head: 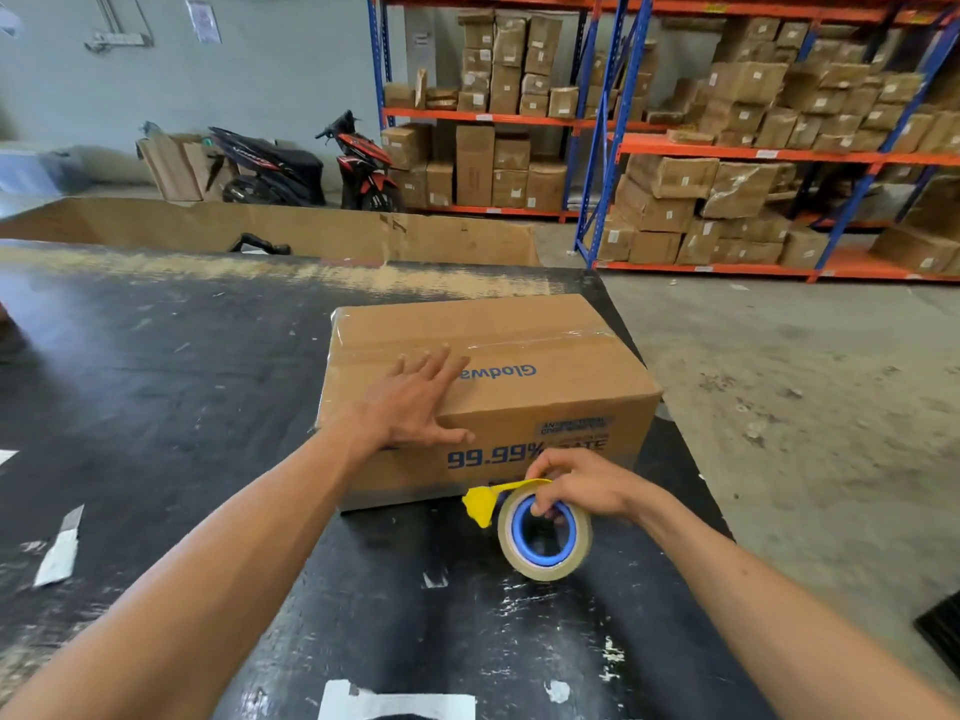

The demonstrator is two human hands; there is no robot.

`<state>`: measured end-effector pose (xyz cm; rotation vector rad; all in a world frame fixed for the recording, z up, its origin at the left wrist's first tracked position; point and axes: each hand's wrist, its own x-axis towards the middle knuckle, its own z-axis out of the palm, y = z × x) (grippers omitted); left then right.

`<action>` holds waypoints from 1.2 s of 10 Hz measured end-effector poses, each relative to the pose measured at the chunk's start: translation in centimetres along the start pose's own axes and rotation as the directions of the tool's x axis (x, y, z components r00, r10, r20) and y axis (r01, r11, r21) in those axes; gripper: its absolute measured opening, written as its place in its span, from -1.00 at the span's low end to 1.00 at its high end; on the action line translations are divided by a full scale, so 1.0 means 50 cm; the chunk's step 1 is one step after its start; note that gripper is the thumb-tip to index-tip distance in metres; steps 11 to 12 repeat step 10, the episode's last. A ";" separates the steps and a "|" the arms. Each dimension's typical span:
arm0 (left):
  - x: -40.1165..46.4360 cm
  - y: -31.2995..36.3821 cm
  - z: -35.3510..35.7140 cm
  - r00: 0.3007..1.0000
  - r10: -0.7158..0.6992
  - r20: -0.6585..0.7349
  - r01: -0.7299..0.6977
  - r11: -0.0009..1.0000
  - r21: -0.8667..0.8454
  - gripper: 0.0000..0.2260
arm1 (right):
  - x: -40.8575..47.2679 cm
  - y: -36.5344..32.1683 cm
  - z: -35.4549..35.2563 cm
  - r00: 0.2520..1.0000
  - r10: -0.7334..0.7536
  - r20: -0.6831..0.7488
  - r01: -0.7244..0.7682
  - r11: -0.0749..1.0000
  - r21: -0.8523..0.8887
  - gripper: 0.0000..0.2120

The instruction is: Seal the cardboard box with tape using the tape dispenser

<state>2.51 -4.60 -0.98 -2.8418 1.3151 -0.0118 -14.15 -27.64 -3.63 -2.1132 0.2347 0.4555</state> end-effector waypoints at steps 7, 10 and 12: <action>0.057 -0.019 0.026 0.992 0.120 0.026 -0.123 0.978 0.168 -0.19 | 0.116 0.076 0.105 0.974 -0.044 -0.221 0.003 0.983 -0.184 -0.63; 0.054 -0.027 0.022 0.989 0.146 0.013 -0.146 0.972 0.184 -0.18 | -0.111 0.042 0.217 0.507 -0.173 -0.844 0.282 0.959 -0.028 -0.81; 0.054 -0.027 0.022 0.989 0.146 0.013 -0.146 0.972 0.184 -0.18 | -0.111 0.042 0.217 0.507 -0.173 -0.844 0.282 0.959 -0.028 -0.81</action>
